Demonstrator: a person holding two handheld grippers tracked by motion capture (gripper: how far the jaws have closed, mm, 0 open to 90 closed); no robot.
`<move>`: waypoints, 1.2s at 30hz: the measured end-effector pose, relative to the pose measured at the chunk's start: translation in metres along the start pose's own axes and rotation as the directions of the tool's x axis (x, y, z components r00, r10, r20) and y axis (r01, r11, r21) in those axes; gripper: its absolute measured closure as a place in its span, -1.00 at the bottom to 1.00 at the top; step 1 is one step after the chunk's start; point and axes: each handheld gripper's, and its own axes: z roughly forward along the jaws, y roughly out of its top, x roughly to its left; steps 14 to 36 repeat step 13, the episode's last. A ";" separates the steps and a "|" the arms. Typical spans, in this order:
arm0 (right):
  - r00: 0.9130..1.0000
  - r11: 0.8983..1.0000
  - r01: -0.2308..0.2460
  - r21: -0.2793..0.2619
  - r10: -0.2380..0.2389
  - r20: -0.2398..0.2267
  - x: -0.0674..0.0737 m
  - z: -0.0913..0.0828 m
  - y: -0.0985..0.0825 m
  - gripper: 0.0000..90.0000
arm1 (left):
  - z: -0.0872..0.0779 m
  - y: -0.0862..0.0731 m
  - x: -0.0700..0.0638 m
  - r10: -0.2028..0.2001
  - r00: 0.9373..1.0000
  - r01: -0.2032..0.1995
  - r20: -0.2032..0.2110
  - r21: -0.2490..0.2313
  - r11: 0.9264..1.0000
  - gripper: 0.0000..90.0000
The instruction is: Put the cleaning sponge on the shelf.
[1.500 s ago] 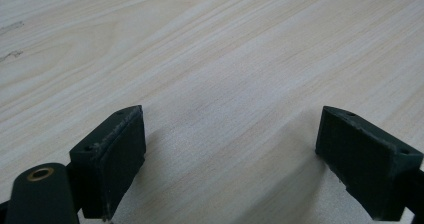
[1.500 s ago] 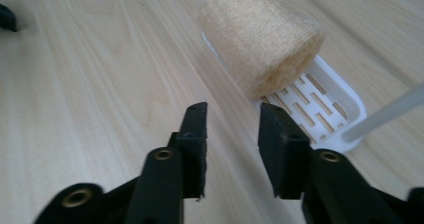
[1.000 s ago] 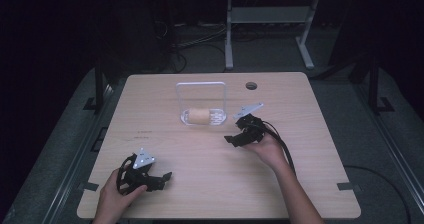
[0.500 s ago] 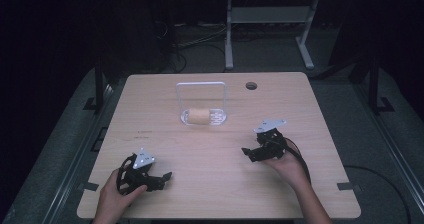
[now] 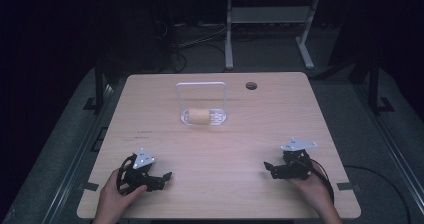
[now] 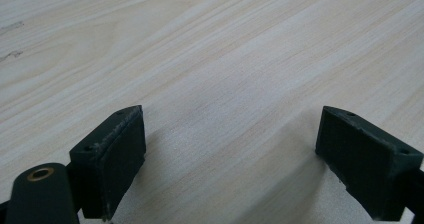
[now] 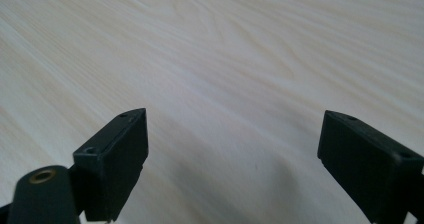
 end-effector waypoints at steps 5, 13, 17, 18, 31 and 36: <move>0.999 1.000 -0.020 0.009 0.019 0.027 -0.005 -0.001 -0.014 -0.74 | 0.000 0.000 0.000 0.000 1.000 0.000 0.000 0.000 1.000 -0.74; 0.999 0.999 -0.041 0.003 0.040 0.028 -0.006 0.001 -0.024 -0.78 | 0.000 0.000 0.000 0.000 1.000 0.000 0.000 0.000 1.000 -0.74; 0.999 0.999 -0.041 0.003 0.040 0.028 -0.006 0.001 -0.024 -0.78 | 0.000 0.000 0.000 0.000 1.000 0.000 0.000 0.000 1.000 -0.74; 0.999 0.999 -0.041 0.003 0.040 0.028 -0.006 0.001 -0.024 -0.78 | 0.000 0.000 0.000 0.000 1.000 0.000 0.000 0.000 1.000 -0.74; 0.999 0.999 -0.041 0.003 0.040 0.028 -0.006 0.001 -0.024 -0.78 | 0.000 0.000 0.000 0.000 1.000 0.000 0.000 0.000 1.000 -0.74; 0.999 0.999 -0.041 0.003 0.040 0.028 -0.006 0.001 -0.024 -0.78 | 0.000 0.000 0.000 0.000 1.000 0.000 0.000 0.000 1.000 -0.74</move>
